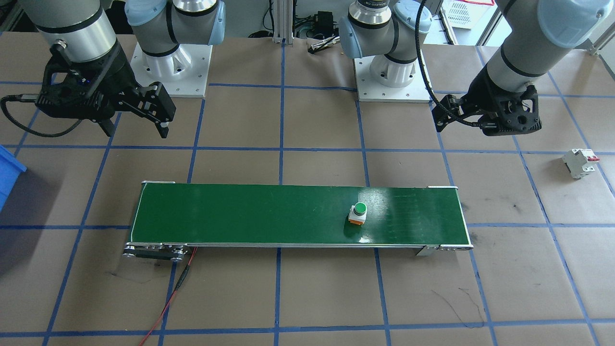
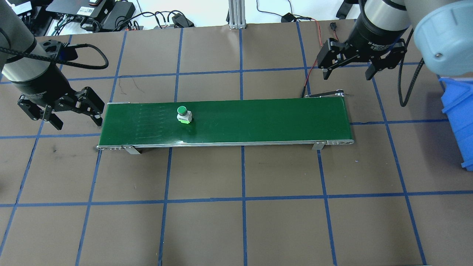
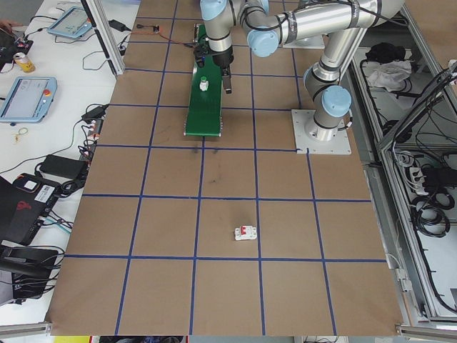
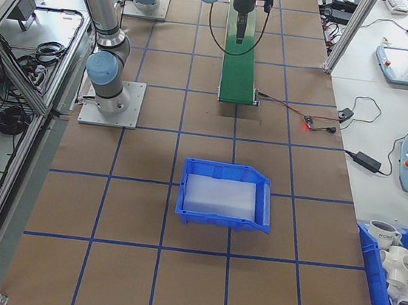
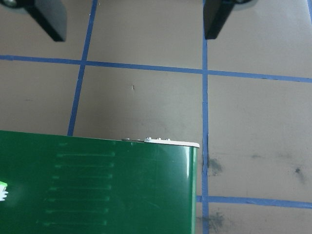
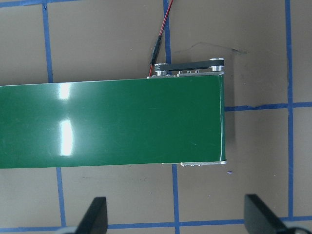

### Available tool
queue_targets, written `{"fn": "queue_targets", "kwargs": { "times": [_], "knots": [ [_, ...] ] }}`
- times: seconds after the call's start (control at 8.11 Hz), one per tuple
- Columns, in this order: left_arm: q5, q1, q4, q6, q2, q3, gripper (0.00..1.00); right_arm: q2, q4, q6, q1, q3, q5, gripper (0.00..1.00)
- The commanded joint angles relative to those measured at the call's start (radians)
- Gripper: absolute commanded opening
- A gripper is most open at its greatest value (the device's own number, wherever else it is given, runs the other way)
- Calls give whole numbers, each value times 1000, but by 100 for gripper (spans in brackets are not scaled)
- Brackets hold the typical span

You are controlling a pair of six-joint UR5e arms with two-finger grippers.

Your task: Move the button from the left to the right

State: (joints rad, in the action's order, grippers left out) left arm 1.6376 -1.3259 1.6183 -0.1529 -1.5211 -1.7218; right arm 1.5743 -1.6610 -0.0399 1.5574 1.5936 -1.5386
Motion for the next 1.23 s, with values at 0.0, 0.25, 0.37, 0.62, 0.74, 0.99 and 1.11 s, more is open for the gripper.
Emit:
{"fn": "queue_targets", "kwargs": {
  "times": [0.0,0.25,0.37,0.62,0.74,0.99,1.11],
  "knots": [
    [-2,5,-1,-2,1,2,100,-49,-2,-3,0,2,11,100],
    [-1,5,-67,-1,-8,-1,100,-138,-34,-11,0,49,14,100],
    [5,4,-80,-2,-8,-10,100,-166,-110,-12,0,89,9,100],
    [-4,4,-78,-2,1,1,100,-223,-192,-11,0,132,6,100],
    [-1,4,-78,-2,1,-4,100,-240,-200,-11,0,132,6,100],
    [-1,4,-77,-4,2,-12,100,-246,-245,0,0,132,24,100],
    [1,4,-78,-2,4,-10,100,-246,-275,2,-5,134,88,100]
  ]
}}
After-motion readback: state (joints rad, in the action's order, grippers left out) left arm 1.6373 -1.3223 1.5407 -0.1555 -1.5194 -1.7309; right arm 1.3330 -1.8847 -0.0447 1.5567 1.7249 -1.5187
